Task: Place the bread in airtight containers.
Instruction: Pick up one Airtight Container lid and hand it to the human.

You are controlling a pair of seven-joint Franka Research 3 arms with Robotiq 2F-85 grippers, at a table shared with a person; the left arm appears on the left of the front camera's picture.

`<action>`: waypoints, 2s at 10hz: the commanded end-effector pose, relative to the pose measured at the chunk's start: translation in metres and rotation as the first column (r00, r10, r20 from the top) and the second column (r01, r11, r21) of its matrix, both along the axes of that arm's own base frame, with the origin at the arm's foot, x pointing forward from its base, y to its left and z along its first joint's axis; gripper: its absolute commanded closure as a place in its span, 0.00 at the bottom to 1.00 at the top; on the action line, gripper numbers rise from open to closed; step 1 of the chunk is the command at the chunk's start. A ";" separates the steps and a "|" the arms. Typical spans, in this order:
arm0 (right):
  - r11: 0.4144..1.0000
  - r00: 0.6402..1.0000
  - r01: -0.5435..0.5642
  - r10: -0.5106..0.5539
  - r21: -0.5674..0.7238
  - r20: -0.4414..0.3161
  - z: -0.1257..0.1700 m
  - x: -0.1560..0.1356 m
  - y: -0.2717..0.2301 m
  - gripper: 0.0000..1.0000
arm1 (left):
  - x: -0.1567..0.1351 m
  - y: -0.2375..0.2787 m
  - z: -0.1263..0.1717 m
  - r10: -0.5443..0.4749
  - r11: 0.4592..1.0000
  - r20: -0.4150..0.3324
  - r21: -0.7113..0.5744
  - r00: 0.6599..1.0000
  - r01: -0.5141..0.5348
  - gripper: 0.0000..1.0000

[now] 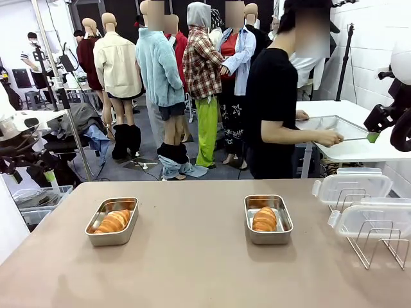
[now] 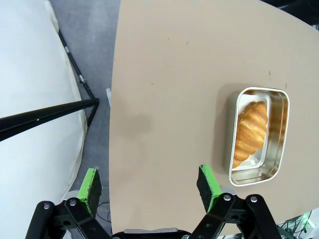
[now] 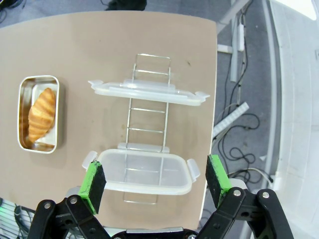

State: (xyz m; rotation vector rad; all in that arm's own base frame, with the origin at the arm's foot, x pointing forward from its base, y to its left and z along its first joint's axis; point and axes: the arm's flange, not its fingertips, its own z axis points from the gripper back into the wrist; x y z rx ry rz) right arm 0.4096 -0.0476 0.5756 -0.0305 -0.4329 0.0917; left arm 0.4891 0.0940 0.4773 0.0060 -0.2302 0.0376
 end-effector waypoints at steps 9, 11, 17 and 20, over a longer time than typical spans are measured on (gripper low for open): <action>1.000 1.000 0.014 -0.014 -0.006 -0.001 0.000 0.003 0.001 0.00 | -0.003 0.002 0.000 0.004 1.000 0.010 0.000 1.000 -0.004 0.00; 1.000 1.000 0.014 -0.014 -0.006 -0.001 0.000 0.003 0.001 0.00 | -0.003 0.002 0.000 0.004 1.000 0.010 0.000 1.000 -0.004 0.00; 1.000 1.000 0.014 -0.014 -0.006 -0.001 0.000 0.003 0.001 0.00 | -0.003 0.002 0.000 0.004 1.000 0.010 0.000 1.000 -0.004 0.00; 1.000 1.000 0.014 -0.014 -0.006 -0.001 0.000 0.003 0.001 0.00 | -0.003 0.002 0.000 0.004 1.000 0.010 0.000 1.000 -0.004 0.00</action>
